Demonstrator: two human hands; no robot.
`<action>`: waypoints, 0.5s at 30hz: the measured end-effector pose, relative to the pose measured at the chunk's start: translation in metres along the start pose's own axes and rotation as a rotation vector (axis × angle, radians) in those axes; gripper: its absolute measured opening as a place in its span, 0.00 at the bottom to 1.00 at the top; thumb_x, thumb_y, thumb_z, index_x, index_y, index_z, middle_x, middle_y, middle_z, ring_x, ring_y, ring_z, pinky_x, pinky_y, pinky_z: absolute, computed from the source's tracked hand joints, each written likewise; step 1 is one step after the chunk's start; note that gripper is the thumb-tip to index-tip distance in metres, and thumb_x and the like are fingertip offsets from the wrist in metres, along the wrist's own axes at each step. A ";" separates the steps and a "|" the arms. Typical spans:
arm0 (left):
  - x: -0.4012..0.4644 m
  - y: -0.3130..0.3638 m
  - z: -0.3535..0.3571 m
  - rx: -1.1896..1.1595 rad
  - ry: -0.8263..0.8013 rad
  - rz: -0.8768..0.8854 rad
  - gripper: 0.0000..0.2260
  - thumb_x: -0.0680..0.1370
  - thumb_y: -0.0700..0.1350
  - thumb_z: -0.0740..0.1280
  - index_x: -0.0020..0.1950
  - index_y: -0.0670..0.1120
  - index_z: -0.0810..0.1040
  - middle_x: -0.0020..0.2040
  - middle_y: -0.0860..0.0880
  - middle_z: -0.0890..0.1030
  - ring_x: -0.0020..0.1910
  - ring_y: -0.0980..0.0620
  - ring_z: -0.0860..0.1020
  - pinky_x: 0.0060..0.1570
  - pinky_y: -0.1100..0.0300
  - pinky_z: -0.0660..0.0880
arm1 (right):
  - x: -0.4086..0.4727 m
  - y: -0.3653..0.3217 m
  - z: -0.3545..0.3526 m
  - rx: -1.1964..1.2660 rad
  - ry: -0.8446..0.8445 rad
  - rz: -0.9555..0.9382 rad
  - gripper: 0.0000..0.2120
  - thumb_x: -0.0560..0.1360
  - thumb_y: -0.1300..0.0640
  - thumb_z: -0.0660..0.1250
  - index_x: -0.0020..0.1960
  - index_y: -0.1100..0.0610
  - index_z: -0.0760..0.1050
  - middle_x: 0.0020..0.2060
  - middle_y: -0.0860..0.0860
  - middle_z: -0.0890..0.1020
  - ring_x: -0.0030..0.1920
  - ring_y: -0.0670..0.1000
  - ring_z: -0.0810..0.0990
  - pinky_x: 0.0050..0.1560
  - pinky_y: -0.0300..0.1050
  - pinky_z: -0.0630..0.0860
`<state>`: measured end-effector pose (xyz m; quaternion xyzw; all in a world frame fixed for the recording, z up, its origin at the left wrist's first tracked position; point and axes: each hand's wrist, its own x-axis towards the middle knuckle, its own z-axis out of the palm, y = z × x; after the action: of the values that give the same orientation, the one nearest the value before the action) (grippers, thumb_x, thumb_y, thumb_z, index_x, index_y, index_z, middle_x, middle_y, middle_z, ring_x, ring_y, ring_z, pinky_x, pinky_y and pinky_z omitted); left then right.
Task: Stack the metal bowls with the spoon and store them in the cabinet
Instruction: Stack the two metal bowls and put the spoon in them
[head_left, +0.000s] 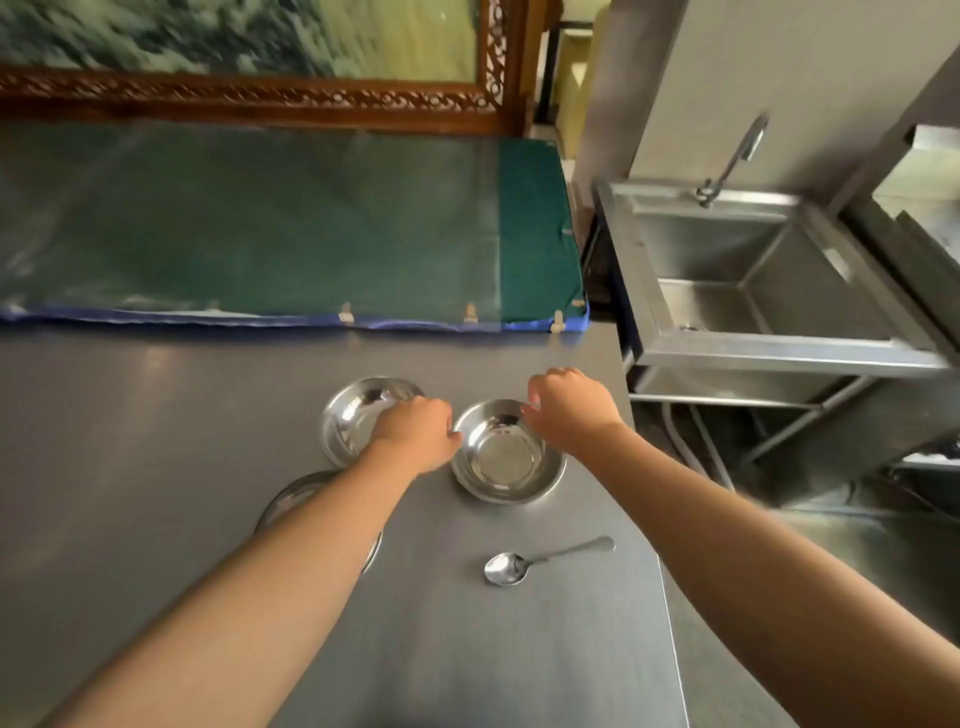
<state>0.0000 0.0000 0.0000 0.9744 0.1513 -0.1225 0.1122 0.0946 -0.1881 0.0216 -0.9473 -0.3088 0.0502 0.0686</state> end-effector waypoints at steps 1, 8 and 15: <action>0.002 -0.001 0.006 0.009 -0.044 0.002 0.13 0.78 0.55 0.65 0.54 0.49 0.82 0.54 0.45 0.84 0.53 0.41 0.81 0.52 0.51 0.79 | -0.003 0.001 0.006 -0.008 -0.043 0.038 0.11 0.77 0.50 0.64 0.53 0.57 0.79 0.49 0.55 0.81 0.53 0.59 0.78 0.47 0.51 0.77; 0.025 -0.014 0.066 -0.047 -0.112 0.040 0.14 0.79 0.53 0.64 0.58 0.45 0.78 0.57 0.43 0.81 0.55 0.40 0.80 0.52 0.50 0.77 | -0.014 0.013 0.068 0.054 -0.128 0.242 0.12 0.78 0.54 0.62 0.55 0.58 0.80 0.49 0.58 0.79 0.52 0.62 0.77 0.46 0.53 0.78; 0.042 -0.015 0.101 -0.207 -0.049 -0.005 0.15 0.79 0.46 0.66 0.64 0.42 0.73 0.59 0.39 0.79 0.57 0.36 0.79 0.50 0.49 0.73 | -0.020 0.023 0.115 0.171 -0.168 0.407 0.13 0.76 0.63 0.62 0.60 0.62 0.72 0.53 0.61 0.75 0.48 0.65 0.78 0.45 0.56 0.78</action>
<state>0.0130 -0.0004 -0.1096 0.9539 0.1631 -0.1303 0.2158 0.0764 -0.2068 -0.0939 -0.9732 -0.1107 0.1677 0.1114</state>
